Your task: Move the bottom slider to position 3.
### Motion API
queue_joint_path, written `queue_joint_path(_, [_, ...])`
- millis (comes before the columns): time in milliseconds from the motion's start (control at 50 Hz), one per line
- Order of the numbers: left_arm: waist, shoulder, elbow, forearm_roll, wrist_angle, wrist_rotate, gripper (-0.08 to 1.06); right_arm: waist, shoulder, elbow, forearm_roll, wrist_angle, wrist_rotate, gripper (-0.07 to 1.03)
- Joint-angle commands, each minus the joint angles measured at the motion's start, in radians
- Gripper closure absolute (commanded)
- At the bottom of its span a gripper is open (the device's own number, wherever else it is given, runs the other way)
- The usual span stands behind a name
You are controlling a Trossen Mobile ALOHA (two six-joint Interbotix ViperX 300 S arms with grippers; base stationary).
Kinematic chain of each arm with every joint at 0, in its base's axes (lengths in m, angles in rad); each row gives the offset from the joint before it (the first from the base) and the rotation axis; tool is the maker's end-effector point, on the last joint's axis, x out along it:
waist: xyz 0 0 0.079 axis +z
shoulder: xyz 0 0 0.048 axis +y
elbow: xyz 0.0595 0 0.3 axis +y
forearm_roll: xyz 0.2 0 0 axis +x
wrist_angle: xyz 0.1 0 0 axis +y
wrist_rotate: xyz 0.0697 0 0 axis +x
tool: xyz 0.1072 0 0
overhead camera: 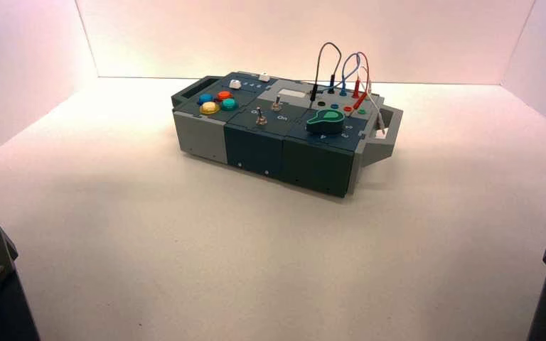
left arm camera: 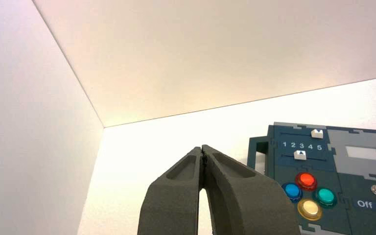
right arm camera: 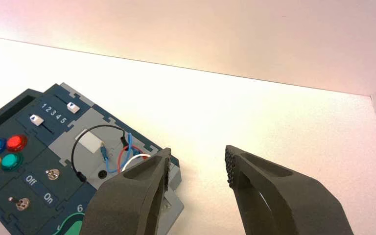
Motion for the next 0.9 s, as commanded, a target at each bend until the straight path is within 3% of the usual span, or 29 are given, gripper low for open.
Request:
queue_joint_path(20, [-0.006,-0.015,-0.017,-0.002,-0.009,-0.003,1.01,0.002,-0.011,-0.031,-0.002,-0.003,-0.002,0.38])
queue_joint_path(600, [-0.008,0.009,-0.028,0.003,0.023,0.015,1.01,0.003,-0.009,-0.026,0.002,0.011,-0.002,0.38])
queue_joint_path(760, [-0.008,-0.009,-0.115,0.005,0.230,0.026,1.01,0.023,-0.031,-0.060,0.011,0.117,0.000,0.38])
queue_joint_path(900, [-0.026,-0.011,-0.163,0.005,0.298,0.028,1.01,0.035,-0.046,-0.129,0.014,0.273,-0.014,0.38])
